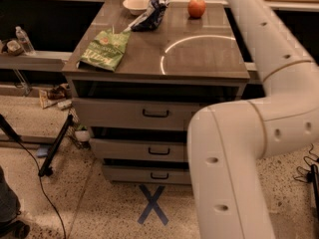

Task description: Move blue chip bag near paper bowl

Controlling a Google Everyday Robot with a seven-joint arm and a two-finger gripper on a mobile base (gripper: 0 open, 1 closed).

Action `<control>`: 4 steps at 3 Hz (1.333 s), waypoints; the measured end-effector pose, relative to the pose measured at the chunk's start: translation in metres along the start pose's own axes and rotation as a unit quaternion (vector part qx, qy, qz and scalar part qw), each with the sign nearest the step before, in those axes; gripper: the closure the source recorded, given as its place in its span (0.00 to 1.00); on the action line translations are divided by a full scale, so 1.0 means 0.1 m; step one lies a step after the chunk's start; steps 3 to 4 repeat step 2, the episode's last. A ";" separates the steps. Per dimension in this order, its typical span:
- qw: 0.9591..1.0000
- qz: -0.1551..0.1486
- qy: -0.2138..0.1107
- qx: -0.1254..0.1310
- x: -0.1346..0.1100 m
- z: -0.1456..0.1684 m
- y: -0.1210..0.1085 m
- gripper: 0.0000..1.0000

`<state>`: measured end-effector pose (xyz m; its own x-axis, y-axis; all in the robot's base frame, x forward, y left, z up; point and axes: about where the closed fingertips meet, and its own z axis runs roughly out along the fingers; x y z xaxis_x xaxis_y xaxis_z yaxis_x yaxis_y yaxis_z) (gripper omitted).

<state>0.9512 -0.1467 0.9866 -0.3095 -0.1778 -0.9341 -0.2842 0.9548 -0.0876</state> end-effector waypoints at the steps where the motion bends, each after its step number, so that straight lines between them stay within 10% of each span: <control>1: 0.997 -0.021 0.020 0.065 -0.18 -0.76 -0.62 0.00; 4: 0.997 -0.022 0.015 0.072 -0.34 -1.06 -0.66 0.00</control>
Offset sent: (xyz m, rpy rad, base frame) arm -0.0403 -0.0687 0.0426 -0.0837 0.0076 -0.1021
